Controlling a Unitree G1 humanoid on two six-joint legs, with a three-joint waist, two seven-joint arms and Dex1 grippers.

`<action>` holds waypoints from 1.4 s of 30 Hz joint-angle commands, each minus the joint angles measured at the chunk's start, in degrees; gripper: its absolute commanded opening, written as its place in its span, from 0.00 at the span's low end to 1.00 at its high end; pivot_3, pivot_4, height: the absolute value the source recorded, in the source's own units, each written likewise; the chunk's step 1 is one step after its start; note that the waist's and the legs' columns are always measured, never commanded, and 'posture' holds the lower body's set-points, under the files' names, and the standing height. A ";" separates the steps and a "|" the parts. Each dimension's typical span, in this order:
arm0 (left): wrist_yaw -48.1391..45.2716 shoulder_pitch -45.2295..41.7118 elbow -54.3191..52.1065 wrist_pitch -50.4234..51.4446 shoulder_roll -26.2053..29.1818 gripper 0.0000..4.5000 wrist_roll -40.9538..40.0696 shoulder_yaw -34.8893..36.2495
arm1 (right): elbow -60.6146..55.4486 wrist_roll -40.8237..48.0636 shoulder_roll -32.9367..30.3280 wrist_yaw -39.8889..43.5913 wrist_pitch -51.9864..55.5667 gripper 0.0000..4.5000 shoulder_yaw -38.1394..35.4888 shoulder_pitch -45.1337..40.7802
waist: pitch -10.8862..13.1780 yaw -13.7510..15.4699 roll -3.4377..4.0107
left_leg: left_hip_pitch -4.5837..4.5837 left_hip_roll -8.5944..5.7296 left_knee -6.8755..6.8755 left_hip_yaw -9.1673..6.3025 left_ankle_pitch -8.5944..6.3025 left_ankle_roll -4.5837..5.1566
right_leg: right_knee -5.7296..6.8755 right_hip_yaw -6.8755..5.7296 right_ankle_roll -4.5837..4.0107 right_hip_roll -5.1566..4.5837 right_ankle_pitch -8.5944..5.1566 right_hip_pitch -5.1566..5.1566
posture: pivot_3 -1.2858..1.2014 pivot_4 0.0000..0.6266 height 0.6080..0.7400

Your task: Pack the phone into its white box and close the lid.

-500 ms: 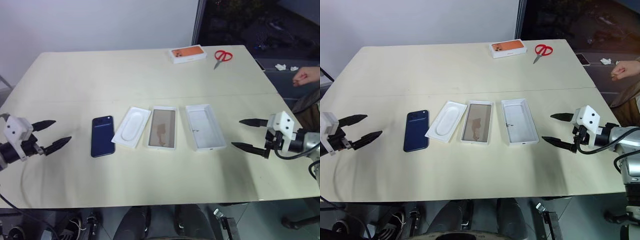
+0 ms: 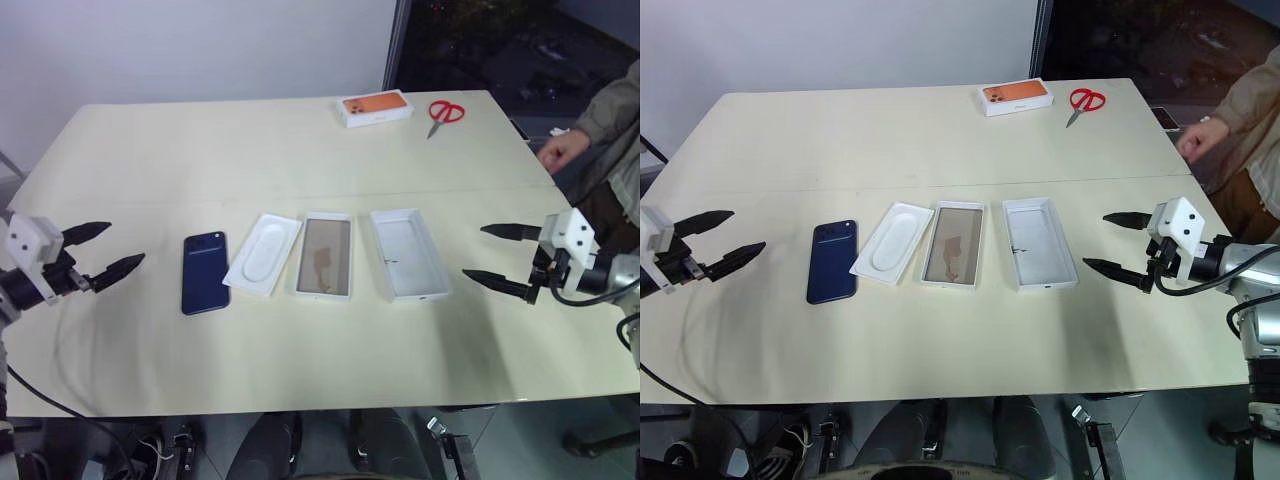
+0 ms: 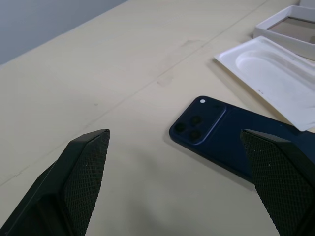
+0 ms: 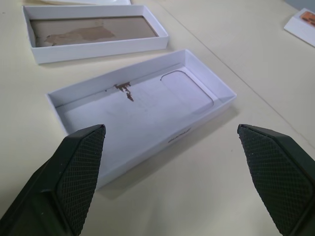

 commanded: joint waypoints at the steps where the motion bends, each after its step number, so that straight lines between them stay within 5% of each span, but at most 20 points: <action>1: 0.06 0.16 -1.13 0.05 0.31 0.99 -1.06 1.35 | -0.29 0.33 -0.14 0.23 -1.09 1.00 -0.75 -0.17 | 0.00 -0.03 0.00 | 0.00 0.00 0.00 0.00 0.00 0.00 | 0.00 0.00 0.00 0.00 0.00 0.00 | 0.52 0.24 1.00; 16: 0.61 -0.27 -2.87 4.67 0.29 0.99 -0.94 -0.86 | 1.55 -1.52 0.10 -0.22 -2.05 1.00 1.41 -2.99 | 0.00 0.00 0.00 | 0.00 0.00 0.00 0.01 0.00 0.00 | 0.01 0.01 0.00 0.00 0.00 -0.01 | 0.52 0.24 1.00; 27: 8.72 -2.53 -19.97 33.80 -1.99 0.99 -8.56 -4.44 | -7.89 -0.17 2.15 -3.49 7.82 1.00 6.15 -7.50 | 0.00 -0.02 0.00 | 0.00 0.01 0.02 0.01 0.00 0.00 | 0.05 0.03 0.00 0.02 0.00 -0.02 | 0.52 0.24 1.00; 35: 25.97 -16.65 -15.71 39.68 -18.32 0.99 -1.62 -15.88 | -17.90 -2.72 5.99 -6.86 11.34 1.00 12.92 -13.22 | -0.02 1.06 -0.09 | -0.02 -0.03 0.21 0.02 0.01 -0.01 | 0.13 0.03 0.02 0.04 0.01 0.00 | 0.52 0.24 1.00; 42: 28.29 -20.73 -10.47 44.09 -22.53 0.99 1.38 -20.92 | -22.93 -1.74 5.79 -7.32 14.64 1.00 13.74 -12.30 | -0.02 1.22 -0.15 | -0.08 -0.03 0.20 0.09 0.16 -0.28 | 0.09 0.09 0.02 0.05 0.01 -0.09 | 0.52 0.24 1.00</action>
